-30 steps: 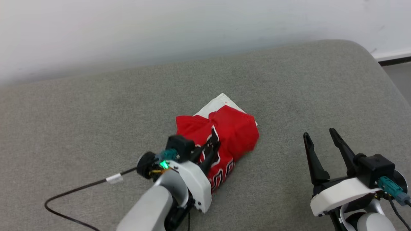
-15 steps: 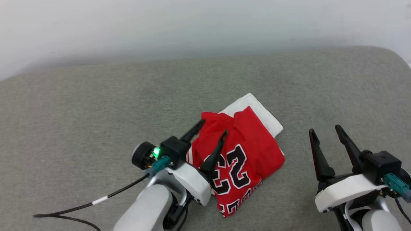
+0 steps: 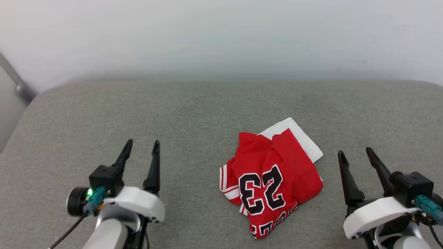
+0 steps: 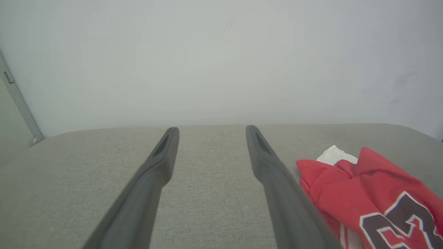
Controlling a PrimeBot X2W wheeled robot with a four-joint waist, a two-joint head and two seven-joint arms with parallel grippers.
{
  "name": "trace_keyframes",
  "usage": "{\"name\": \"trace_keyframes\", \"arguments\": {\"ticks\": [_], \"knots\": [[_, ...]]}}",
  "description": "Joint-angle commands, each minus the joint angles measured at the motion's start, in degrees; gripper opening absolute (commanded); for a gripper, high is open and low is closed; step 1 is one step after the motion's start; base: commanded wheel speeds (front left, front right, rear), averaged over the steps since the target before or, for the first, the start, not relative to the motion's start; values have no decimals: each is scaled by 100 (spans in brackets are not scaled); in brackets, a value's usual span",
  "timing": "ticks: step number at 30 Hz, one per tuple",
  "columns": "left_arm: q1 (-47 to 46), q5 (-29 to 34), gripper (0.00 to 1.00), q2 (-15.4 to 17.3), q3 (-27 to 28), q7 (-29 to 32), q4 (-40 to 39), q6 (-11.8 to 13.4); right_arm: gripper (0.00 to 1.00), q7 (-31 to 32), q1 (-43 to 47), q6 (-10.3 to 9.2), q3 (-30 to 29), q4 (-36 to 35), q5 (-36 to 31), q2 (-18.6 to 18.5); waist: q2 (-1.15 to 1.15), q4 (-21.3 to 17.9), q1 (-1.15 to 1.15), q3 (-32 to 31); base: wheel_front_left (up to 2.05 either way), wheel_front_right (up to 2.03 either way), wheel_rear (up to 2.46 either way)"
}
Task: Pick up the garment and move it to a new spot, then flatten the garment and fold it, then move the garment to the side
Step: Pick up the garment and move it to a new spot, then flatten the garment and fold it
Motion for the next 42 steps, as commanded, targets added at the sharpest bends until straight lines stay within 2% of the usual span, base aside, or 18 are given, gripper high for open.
{"name": "trace_keyframes", "arguments": {"ticks": [1,9,20,27,31,34,42], "knots": [[81,-26,100,40,38,-17,-54,25,100,11,101,-2,13,9,29,5,0,28,0,-68,0,0,0],[693,-27,100,288,91,120,-404,219,100,85,299,-2,118,41,87,5,0,-3,0,-260,0,0,0],[952,-108,100,273,121,148,-697,370,100,139,261,-2,171,-42,96,5,0,-75,0,-274,0,0,0],[892,-85,100,264,154,80,-794,394,100,466,-26,-3,-313,295,228,6,0,-35,0,-193,0,0,0],[722,-43,100,202,106,54,-870,364,100,1086,-401,-3,-570,709,318,6,0,163,0,-19,0,0,0],[609,-30,100,137,79,26,-898,320,100,1781,-816,-3,-598,1043,575,-112,0,352,0,191,0,0,0],[231,55,100,-76,32,-36,-818,134,100,3876,-1975,-3,53,1634,1423,-639,0,817,0,707,0,0,0]]}}
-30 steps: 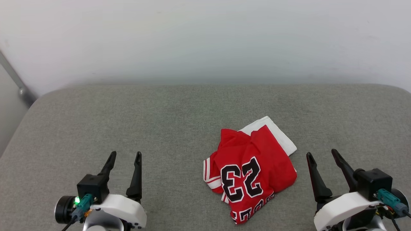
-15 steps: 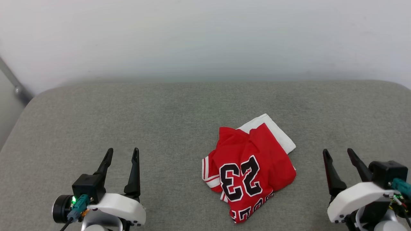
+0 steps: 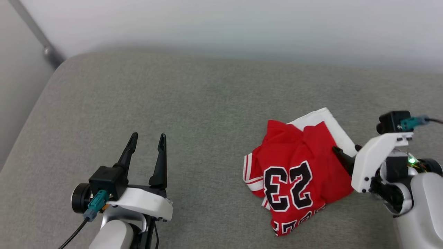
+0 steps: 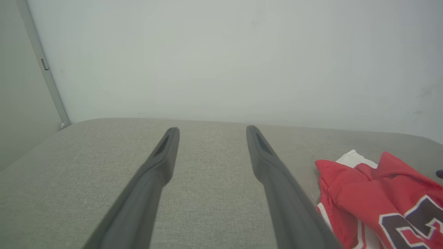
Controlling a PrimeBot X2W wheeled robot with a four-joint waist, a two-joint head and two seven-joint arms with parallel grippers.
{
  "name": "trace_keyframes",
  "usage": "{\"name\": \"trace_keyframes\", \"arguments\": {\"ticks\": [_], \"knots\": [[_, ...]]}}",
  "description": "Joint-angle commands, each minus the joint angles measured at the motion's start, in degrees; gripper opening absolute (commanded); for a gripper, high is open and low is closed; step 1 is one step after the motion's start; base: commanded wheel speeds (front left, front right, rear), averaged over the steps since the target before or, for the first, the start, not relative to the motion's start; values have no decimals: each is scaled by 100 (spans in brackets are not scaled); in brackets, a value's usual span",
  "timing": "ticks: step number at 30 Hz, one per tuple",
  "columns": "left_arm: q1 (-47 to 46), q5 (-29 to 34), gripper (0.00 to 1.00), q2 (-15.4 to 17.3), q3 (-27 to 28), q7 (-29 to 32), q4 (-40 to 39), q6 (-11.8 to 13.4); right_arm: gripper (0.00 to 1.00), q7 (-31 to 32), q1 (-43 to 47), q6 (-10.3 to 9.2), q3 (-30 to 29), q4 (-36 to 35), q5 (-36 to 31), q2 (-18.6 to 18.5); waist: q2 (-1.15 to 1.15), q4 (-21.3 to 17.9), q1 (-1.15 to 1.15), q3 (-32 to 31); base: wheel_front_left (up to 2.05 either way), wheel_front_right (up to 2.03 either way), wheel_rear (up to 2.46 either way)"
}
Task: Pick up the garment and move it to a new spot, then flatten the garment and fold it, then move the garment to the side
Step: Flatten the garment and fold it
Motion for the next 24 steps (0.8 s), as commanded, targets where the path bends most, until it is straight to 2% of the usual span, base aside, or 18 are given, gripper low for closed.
{"name": "trace_keyframes", "arguments": {"ticks": [1,5,10,11,12,13,14,19,24], "knots": [[-92,22,100,-49,0,-33,34,-42,100,263,-151,-3,93,87,95,-44,0,219,0,214,0,0,0],[-203,57,100,-136,28,-44,149,-148,100,952,-439,-4,210,323,232,-174,0,381,0,355,0,0,0],[-254,128,100,-273,129,-50,212,-249,100,1468,-563,-3,248,637,357,-219,0,462,0,455,0,0,0],[-250,143,100,-291,157,-51,232,-265,48,1538,-549,-3,254,648,456,-190,0,465,0,458,0,0,0],[-250,143,100,-291,157,-51,232,-265,48,1538,-549,-3,254,648,456,-190,0,465,0,458,0,0,0],[-236,168,100,-309,186,-51,243,-285,7,1570,-538,-3,277,617,517,-160,0,459,0,453,0,0,0],[-215,179,100,-327,217,-51,254,-286,0,1602,-526,-3,307,574,536,-163,0,443,0,445,0,0,0],[-114,256,100,-340,354,-51,344,-334,0,1426,-433,-3,585,21,672,-257,0,269,0,298,0,0,0],[18,345,100,-329,439,-52,351,-321,0,1233,-72,-4,833,-932,625,-455,0,39,0,60,0,0,0]]}}
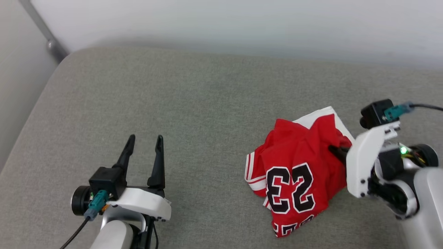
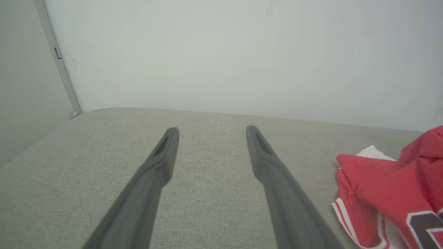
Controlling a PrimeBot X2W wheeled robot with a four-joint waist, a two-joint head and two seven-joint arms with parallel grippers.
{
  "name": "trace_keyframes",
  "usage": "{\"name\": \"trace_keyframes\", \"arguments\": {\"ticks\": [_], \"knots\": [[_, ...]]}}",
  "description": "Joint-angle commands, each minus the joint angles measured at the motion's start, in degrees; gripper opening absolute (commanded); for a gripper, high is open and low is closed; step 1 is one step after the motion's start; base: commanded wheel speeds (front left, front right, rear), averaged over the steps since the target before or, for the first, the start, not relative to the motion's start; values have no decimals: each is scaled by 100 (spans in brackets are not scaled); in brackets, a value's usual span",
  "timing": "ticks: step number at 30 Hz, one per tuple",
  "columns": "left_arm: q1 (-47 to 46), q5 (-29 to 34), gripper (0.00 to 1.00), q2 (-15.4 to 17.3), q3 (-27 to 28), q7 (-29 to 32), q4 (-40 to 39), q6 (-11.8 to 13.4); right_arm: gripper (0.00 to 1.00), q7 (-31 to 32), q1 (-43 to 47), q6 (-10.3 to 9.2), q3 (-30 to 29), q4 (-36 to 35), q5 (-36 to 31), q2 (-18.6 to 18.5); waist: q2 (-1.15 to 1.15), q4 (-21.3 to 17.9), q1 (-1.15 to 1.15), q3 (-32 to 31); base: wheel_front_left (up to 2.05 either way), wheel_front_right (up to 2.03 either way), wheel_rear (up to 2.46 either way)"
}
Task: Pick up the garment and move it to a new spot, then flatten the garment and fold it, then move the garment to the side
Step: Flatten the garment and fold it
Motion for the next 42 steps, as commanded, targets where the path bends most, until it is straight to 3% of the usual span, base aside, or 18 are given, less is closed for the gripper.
{"name": "trace_keyframes", "arguments": {"ticks": [1,4,8,15,16,17,24,31,36,42], "knots": [[61,19,100,-5,-3,-41,13,-28,0,-36,176,-4,-8,-95,-40,-45,0,-103,0,-132,0,0,0],[134,2,100,25,-34,-36,55,-79,0,-29,871,-4,-165,-752,-156,-31,0,-194,0,-296,0,0,0],[270,-5,100,97,-55,-8,91,-73,0,140,2098,-4,-546,-1359,-310,252,0,-337,0,-477,0,0,0],[483,-63,100,195,-34,128,34,3,2,89,3604,-3,-877,-1149,-311,914,0,-531,0,-643,0,0,0],[514,-73,100,208,-29,152,33,6,84,-15,3669,-3,-856,-1056,-325,945,0,-550,0,-657,0,0,0],[536,-73,100,216,-25,170,30,26,100,-148,3696,-3,-854,-960,-273,977,0,-566,0,-673,0,0,0],[700,-123,100,267,12,229,-25,108,100,-1829,3468,-3,-787,-1100,-333,1032,0,-643,0,-770,0,0,0],[757,-166,100,300,28,256,-103,156,100,-2817,3106,-4,-1113,-1111,-446,956,0,-645,0,-805,0,0,0],[587,-147,100,293,15,229,-215,180,100,-2918,2462,-4,-1356,-754,-474,712,0,-566,0,-611,0,0,0],[259,-75,100,222,-93,168,-342,103,100,-2348,1400,-3,-1411,131,-368,208,0,-326,0,-100,0,0,0]]}}
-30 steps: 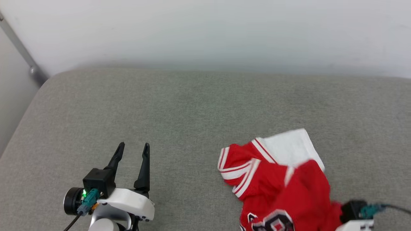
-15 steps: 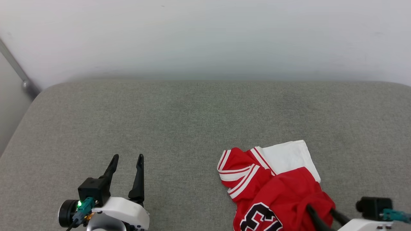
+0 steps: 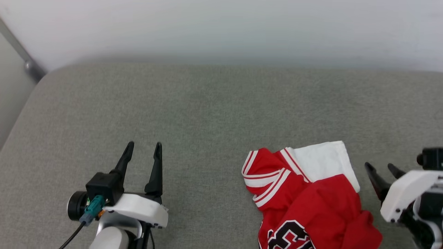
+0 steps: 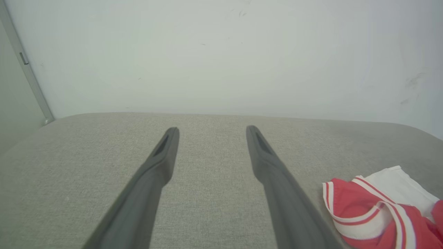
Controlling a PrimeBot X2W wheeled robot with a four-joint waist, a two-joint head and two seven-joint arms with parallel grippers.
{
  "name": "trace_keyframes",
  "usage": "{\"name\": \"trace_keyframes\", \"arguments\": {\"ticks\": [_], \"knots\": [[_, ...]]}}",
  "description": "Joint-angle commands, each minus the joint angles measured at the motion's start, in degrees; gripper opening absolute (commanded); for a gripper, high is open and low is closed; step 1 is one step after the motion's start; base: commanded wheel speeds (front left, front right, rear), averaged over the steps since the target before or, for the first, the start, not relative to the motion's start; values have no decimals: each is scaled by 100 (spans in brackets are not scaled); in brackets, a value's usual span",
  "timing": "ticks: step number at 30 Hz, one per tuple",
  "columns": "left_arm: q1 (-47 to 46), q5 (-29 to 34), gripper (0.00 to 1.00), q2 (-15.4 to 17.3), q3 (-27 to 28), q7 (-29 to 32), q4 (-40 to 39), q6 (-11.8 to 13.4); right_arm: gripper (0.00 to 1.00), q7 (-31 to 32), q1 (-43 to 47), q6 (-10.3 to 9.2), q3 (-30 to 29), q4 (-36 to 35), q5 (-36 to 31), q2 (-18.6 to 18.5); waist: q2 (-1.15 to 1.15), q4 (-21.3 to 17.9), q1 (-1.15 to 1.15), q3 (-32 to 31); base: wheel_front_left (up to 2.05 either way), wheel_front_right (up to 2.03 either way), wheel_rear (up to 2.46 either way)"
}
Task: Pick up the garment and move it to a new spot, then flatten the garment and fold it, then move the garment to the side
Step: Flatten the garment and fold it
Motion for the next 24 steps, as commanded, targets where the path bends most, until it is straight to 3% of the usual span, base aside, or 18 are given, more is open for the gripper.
{"name": "trace_keyframes", "arguments": {"ticks": [1,10,17,18,19,20,24], "knots": [[-124,52,100,-7,-13,-46,-24,-31,100,195,-229,-2,47,158,21,-91,0,172,0,276,0,0,0],[-683,112,100,-169,-97,-186,90,-256,100,2124,-1437,-2,409,992,225,-527,0,548,0,1071,0,0,0],[-840,155,100,-295,-42,-225,274,-358,100,3067,-1438,-1,626,1517,273,-376,0,638,0,1226,0,0,0],[-835,158,100,-303,-27,-227,301,-365,96,3106,-1419,-1,649,1530,288,-360,0,631,0,1218,0,0,0],[-823,165,100,-307,-13,-229,324,-374,37,3147,-1411,-1,642,1542,332,-326,0,617,0,1202,0,0,0],[-809,175,100,-315,7,-232,341,-379,0,3194,-1411,0,663,1530,351,-314,0,600,0,1179,0,0,0],[-740,209,100,-335,92,-236,374,-387,0,2930,-1558,4,729,1182,359,-527,0,497,0,1029,0,0,0]]}}
